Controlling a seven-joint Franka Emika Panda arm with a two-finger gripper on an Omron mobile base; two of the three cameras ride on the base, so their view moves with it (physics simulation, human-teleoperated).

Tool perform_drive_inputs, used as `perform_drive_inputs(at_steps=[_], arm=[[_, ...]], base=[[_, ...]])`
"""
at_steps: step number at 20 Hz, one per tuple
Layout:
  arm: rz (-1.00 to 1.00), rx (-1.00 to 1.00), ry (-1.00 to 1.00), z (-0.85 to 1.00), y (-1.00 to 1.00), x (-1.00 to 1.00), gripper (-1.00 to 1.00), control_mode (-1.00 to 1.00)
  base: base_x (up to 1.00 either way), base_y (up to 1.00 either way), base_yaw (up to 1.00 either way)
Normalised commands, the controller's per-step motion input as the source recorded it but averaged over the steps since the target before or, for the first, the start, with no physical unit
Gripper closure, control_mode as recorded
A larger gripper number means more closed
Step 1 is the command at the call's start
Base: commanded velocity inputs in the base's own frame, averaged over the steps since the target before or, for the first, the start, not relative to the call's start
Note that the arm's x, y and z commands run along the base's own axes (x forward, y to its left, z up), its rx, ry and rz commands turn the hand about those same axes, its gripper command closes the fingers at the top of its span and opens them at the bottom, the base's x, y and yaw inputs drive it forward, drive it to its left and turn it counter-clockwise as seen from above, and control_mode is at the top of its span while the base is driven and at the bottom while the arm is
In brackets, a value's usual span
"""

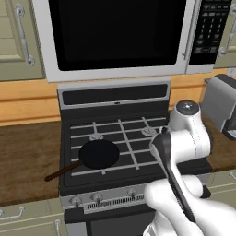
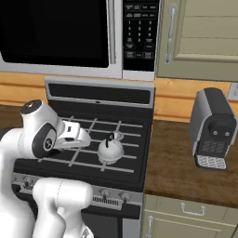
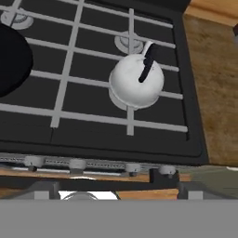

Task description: Pick the kettle from the counter and place it on a stove burner. Then turn the burner on.

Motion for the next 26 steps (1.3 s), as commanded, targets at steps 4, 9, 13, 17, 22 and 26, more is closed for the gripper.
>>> perform_drive_inputs(at_steps=[4, 9, 13, 17, 22, 26], arm=[[-0.15, 0.25, 0.0, -0.57, -1.0, -0.47, -1.0, -1.0], [-0.15, 0.23, 0.0, -0.63, -1.0, -0.51, -1.0, -1.0], [-0.14, 0.21, 0.0, -0.8, -1.0, -0.58, -1.0, -1.0], [-0.11, 0.15, -0.08, -0.99, -1.0, -0.67, -1.0, -1.0], [0.0, 0.04, -0.44, -0.93, -0.58, -0.61, -1.0, -1.0], [0.07, -0.05, -0.58, -0.63, 0.0, -0.11, -1.0, -1.0]], base=[[0.0, 0.0, 0.0], [0.0, 0.0, 0.0], [0.0, 0.0, 0.0], [0.0, 0.0, 0.0], [0.0, 0.0, 0.0], [0.0, 0.0, 0.0]])
